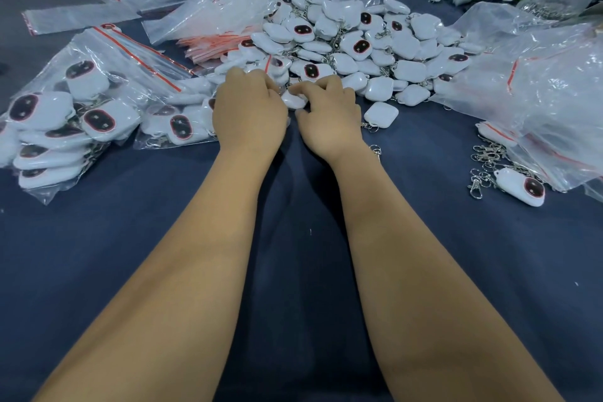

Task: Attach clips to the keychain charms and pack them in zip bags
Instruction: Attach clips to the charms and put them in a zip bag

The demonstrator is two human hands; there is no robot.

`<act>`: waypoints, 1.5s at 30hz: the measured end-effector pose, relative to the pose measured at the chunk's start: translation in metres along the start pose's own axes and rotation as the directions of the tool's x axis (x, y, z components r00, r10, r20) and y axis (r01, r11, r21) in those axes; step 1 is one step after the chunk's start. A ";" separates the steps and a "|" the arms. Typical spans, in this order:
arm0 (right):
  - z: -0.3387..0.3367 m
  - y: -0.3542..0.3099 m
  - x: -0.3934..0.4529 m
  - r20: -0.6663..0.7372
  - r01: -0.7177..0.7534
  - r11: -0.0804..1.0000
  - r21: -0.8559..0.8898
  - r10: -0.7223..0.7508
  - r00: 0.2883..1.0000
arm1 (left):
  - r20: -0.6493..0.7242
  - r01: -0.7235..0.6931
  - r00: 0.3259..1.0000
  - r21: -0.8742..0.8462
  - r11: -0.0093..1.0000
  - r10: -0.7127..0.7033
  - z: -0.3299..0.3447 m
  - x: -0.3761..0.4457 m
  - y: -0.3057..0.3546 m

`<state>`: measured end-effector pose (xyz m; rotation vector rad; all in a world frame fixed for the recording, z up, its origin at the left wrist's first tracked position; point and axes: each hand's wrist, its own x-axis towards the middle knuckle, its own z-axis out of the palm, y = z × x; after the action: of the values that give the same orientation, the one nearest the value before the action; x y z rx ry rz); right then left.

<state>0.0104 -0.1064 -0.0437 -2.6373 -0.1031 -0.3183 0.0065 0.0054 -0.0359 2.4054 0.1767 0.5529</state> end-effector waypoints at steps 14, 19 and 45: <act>-0.010 -0.014 0.001 -0.060 -0.152 0.548 0.823 0.350 0.935 | 0.010 -0.002 1.000 -0.258 0.966 0.004 0.002 0.000 0.003; -0.009 -0.011 0.003 0.055 -0.215 0.507 0.835 0.312 0.948 | 0.056 0.004 0.998 -0.246 0.969 0.010 0.002 0.000 0.004; -0.011 -0.010 0.001 0.087 -0.163 0.488 0.857 0.176 0.981 | 0.123 0.023 0.992 -0.198 0.980 0.002 0.004 0.003 0.004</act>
<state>0.0076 -0.1023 -0.0299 -1.5956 0.0134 -0.1430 0.0112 0.0008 -0.0352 2.2340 0.0769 0.3966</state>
